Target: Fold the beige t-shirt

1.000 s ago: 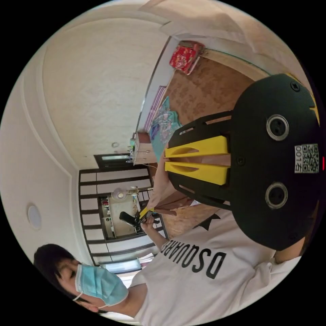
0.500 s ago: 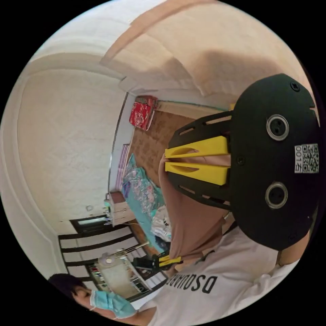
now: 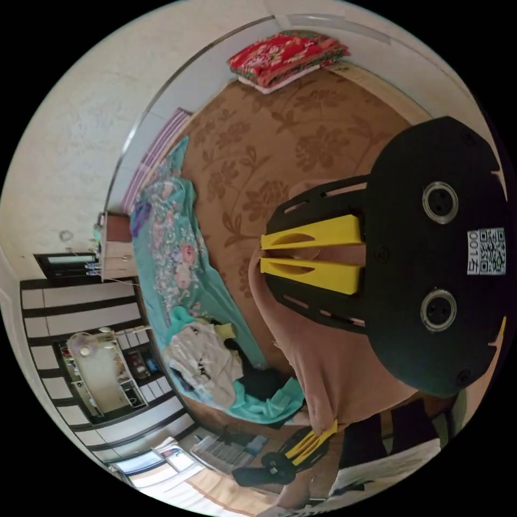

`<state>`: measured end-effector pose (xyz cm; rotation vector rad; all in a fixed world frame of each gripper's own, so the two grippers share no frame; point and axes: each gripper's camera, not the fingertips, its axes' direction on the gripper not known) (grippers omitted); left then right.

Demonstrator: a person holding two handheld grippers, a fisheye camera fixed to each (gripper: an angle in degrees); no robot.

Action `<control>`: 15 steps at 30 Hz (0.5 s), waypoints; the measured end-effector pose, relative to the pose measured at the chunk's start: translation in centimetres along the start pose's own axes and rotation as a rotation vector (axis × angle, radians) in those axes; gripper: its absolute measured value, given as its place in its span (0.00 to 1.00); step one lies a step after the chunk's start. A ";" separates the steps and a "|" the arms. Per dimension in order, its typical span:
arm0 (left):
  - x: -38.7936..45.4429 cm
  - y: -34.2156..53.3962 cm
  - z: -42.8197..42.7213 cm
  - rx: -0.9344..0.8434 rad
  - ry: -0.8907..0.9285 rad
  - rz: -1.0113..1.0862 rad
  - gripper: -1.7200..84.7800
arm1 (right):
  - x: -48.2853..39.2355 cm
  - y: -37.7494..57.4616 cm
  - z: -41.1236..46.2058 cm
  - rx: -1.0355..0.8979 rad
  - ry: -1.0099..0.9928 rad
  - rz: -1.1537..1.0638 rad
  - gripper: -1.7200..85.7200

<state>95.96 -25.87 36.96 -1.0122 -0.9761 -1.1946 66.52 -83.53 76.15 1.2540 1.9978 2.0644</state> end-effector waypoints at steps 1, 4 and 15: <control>-1.0 -0.1 1.3 -0.007 -0.012 -0.031 0.01 | -0.5 -0.8 3.9 -0.041 0.019 -0.019 0.07; -5.2 -0.3 7.1 -0.047 -0.019 -0.139 0.01 | -2.3 -1.6 9.8 -0.136 0.213 -0.103 0.09; -9.6 -1.9 16.0 -0.170 -0.143 -0.299 0.05 | -6.7 17.8 5.7 -0.337 0.255 0.244 0.13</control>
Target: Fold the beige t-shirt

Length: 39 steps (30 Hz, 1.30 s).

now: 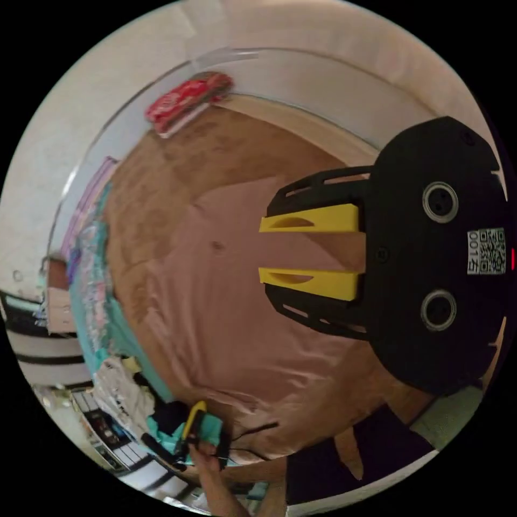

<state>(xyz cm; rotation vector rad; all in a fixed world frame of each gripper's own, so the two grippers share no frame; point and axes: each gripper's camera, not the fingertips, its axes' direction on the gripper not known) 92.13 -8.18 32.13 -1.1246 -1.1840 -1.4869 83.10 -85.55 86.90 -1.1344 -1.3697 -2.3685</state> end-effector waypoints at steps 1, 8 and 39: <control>0.4 0.0 0.1 0.003 -0.004 0.010 0.05 | -1.2 2.6 1.3 -0.066 -0.042 0.034 0.14; 9.9 0.6 7.1 -0.099 -0.105 0.305 0.10 | -6.0 11.0 8.4 -0.259 -0.142 0.248 0.15; 24.0 -26.5 -3.5 0.316 -0.069 0.479 0.01 | 9.7 9.3 3.5 0.229 0.131 0.436 0.03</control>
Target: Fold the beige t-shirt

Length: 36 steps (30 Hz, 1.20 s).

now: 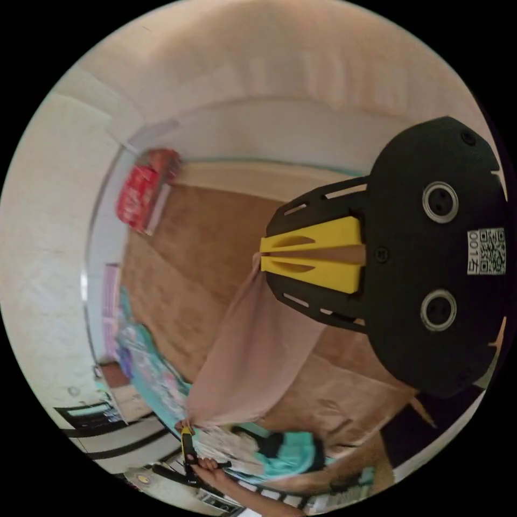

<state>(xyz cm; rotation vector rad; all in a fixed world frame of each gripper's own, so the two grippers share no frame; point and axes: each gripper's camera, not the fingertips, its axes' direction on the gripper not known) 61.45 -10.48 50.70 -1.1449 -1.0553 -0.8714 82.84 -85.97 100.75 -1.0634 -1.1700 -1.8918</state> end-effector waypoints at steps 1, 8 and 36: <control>0.2 -1.6 -1.1 0.035 -0.014 0.003 0.01 | 1.4 -2.4 -2.3 0.084 0.030 0.045 0.03; 5.7 -6.8 -10.9 0.238 -0.094 0.118 0.01 | 1.7 -2.8 -13.9 0.352 0.071 0.061 0.03; 8.5 33.8 14.5 -0.498 0.028 -0.055 0.02 | -21.7 40.9 9.9 -0.536 -0.066 -0.087 0.03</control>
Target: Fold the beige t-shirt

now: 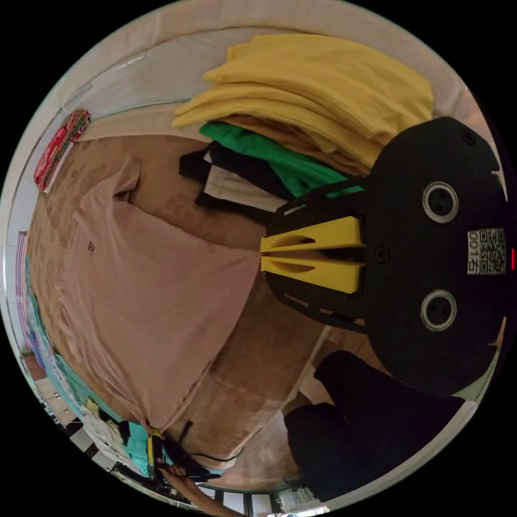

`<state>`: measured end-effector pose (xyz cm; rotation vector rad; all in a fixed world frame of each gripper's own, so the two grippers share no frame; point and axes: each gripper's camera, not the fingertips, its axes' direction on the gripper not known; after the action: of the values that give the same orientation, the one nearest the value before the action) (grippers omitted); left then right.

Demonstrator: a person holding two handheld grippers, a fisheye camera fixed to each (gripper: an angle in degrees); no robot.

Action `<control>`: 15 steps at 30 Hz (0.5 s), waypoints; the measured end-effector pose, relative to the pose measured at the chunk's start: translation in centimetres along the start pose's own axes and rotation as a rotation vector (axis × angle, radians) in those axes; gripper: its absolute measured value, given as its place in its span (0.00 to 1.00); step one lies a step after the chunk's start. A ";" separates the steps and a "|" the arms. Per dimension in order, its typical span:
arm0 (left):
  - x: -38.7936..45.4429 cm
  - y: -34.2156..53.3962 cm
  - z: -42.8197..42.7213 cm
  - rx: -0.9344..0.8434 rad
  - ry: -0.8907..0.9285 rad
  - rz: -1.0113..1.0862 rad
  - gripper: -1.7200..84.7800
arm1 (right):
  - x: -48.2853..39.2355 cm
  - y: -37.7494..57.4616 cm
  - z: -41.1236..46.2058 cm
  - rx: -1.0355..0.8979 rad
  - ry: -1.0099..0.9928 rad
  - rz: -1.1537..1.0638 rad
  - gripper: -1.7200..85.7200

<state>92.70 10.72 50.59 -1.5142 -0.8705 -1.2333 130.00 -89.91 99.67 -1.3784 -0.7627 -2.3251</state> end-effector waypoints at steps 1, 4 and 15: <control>0.1 0.3 0.2 0.002 0.014 0.000 0.02 | -0.8 0.7 0.5 -0.014 0.002 -0.007 0.03; 0.8 1.6 1.4 -0.026 0.029 -0.002 0.02 | -2.7 2.3 2.0 -0.049 0.032 -0.028 0.03; -0.8 5.9 4.8 -0.082 0.080 -0.220 0.01 | -6.5 5.9 9.7 -0.193 0.154 -0.049 0.03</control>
<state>99.34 13.75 48.28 -1.4514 -0.9627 -1.4956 143.03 -88.76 99.37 -1.2483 -0.5444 -2.5650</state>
